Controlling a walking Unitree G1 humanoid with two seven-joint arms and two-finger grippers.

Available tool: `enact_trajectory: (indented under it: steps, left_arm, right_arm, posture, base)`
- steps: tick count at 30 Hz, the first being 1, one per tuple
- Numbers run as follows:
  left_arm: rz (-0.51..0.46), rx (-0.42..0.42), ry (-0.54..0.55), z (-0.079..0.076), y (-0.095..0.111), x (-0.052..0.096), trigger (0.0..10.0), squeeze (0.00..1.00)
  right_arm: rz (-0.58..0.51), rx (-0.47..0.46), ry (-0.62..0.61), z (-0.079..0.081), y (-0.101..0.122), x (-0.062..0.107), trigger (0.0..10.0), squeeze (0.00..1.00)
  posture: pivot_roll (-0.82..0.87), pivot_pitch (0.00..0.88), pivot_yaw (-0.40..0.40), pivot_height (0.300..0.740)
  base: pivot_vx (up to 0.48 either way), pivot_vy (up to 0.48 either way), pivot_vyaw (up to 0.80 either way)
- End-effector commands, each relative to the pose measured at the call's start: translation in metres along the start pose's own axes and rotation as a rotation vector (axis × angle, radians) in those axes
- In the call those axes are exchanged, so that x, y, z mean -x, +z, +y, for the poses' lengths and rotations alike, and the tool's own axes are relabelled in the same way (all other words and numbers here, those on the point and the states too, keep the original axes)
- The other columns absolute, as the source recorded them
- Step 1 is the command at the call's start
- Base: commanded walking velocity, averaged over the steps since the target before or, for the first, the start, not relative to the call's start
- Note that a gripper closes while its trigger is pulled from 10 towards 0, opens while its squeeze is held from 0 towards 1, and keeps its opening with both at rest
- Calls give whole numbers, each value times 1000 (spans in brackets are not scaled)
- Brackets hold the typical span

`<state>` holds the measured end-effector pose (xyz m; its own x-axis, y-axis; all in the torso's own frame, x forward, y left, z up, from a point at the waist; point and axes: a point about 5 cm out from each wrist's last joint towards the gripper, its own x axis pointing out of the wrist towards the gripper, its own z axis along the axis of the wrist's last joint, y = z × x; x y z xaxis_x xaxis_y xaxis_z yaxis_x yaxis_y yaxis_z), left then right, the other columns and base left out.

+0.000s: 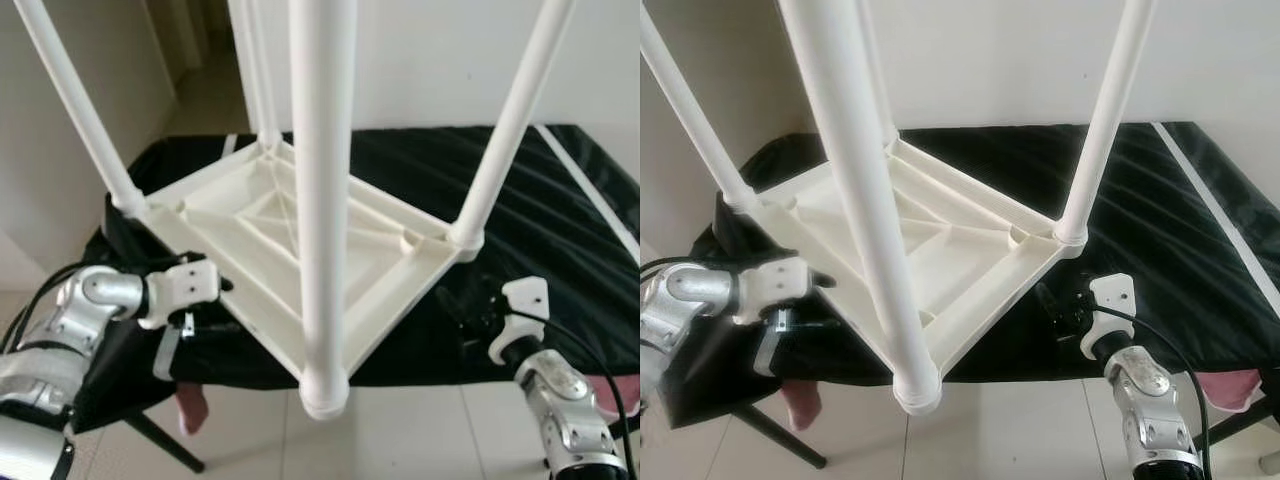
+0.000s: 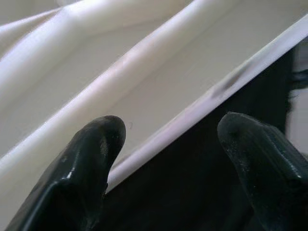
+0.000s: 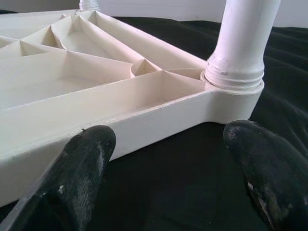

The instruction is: Building children table

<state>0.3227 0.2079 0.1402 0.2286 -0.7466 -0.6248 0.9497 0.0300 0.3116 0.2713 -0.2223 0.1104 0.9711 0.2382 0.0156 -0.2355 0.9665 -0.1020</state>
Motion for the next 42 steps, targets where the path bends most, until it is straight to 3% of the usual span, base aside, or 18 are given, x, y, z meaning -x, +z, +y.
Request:
enact_trajectory:
  steps: [1,9,21,23,27,30,32,39,42]
  left_arm:
    - [3,5,-25,0,-2,2,10000,0]
    - [41,-16,-60,6,-1,-6,10000,0]
    - [153,-30,-95,-1,-13,-29,10000,0]
    - [152,37,-74,-1,-16,-31,10000,0]
    - [148,81,-61,-1,-18,-32,10000,0]
    - [111,297,-1,2,-24,-32,10000,0]
    - [83,391,42,4,-25,-31,10000,0]
    - [68,467,181,12,-28,-29,10000,0]
    - [102,504,267,13,-31,-36,10000,0]
  right_arm:
    - [-10,-14,1,1,3,-2,10000,0]
    - [-22,0,16,3,6,-9,10000,0]
    - [-32,16,40,10,8,-17,10000,0]
    - [-38,9,18,9,8,-18,10000,0]
    - [-39,5,12,9,7,-18,10000,0]
    - [-37,5,19,13,6,-18,10000,0]
    - [-36,5,22,14,5,-18,10000,0]
    - [-38,6,18,14,4,-19,10000,0]
    - [-37,2,23,17,4,-21,10000,0]
  posture:
    - [-23,0,76,740]
    - [-22,0,79,740]
    - [-28,0,78,740]
    - [-28,0,86,740]
    - [-26,0,87,740]
    - [-26,0,90,740]
    - [-26,0,91,740]
    - [-18,0,89,740]
    - [-12,0,83,740]
  base:
    - [0,0,0]
    - [0,0,0]
    - [0,0,0]
    - [0,0,0]
    - [0,0,0]
    - [0,0,0]
    - [0,0,0]
    - [0,0,0]
    - [0,0,0]
